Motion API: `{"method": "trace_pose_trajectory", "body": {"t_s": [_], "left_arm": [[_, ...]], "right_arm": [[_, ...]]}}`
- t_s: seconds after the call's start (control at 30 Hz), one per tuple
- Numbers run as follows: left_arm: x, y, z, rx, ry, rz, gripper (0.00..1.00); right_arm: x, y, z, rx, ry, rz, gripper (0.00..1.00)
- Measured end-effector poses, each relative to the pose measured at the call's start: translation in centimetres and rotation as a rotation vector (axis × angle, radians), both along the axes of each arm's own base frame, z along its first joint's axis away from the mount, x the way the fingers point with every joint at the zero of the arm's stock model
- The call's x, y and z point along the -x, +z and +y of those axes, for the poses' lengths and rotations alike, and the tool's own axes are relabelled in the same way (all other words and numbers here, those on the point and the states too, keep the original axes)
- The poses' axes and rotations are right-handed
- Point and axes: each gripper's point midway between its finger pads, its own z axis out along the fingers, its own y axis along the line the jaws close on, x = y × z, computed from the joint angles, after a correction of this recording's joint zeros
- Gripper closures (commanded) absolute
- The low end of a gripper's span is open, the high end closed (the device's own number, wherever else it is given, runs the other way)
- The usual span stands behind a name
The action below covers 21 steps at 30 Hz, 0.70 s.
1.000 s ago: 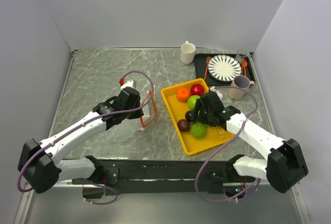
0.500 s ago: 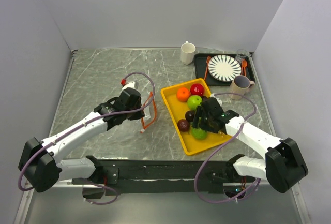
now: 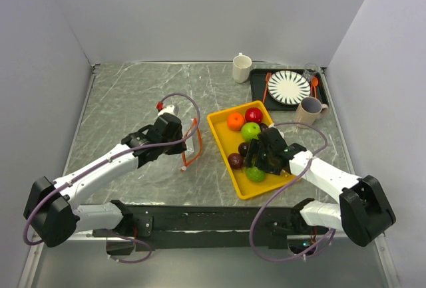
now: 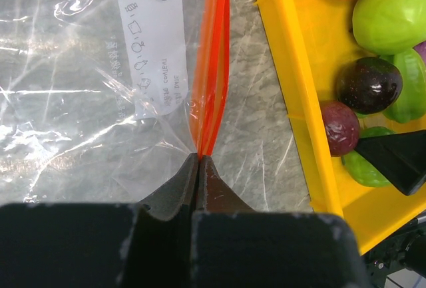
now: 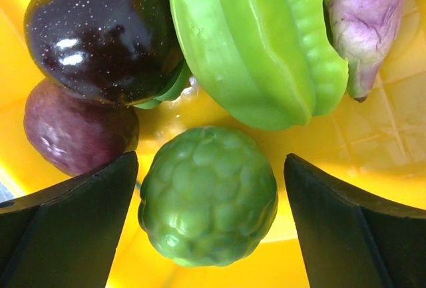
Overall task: Place the food in the zip-top bag and seal the zipper
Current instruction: Pick up the fake fruit from the bin.
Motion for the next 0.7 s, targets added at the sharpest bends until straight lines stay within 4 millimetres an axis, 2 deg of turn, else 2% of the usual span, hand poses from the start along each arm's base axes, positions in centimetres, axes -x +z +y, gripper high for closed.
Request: {"method": "trace_pose_trajectory", "body": {"t_s": [0.27,0.43,0.53,0.57,0.6,0.7], "left_arm": [[0.0,-0.4,0.0,-0.011,-0.005,0.009,0.99],[-0.1,-0.4,-0.1,-0.011,-0.007,0.006,0.99],[0.0,-0.4,-0.1,-0.011,-0.010,0.006,0.99],[0.0,-0.4,-0.1,-0.010,-0.010,0.007,0.99],[0.0,-0.4,-0.1,-0.009,-0.012,0.007,0.99],[0.0,-0.4,-0.1,-0.010,-0.015,0.007,0.99]], "right_arm": [[0.4,1.4,0.1,-0.030,0.004,-0.031,0.03],[0.9,0.8,0.1,-0.018,0.011,0.001,0.04],[1.3,0.4,0.3,-0.014,0.021,0.020,0.21],[1.4,0.3,0.3,-0.015,0.022,0.023,0.31],[1.4,0.3,0.3,-0.014,0.020,0.024,0.50],[1.3,0.3,0.3,-0.016,0.019,0.021,0.73]]}}
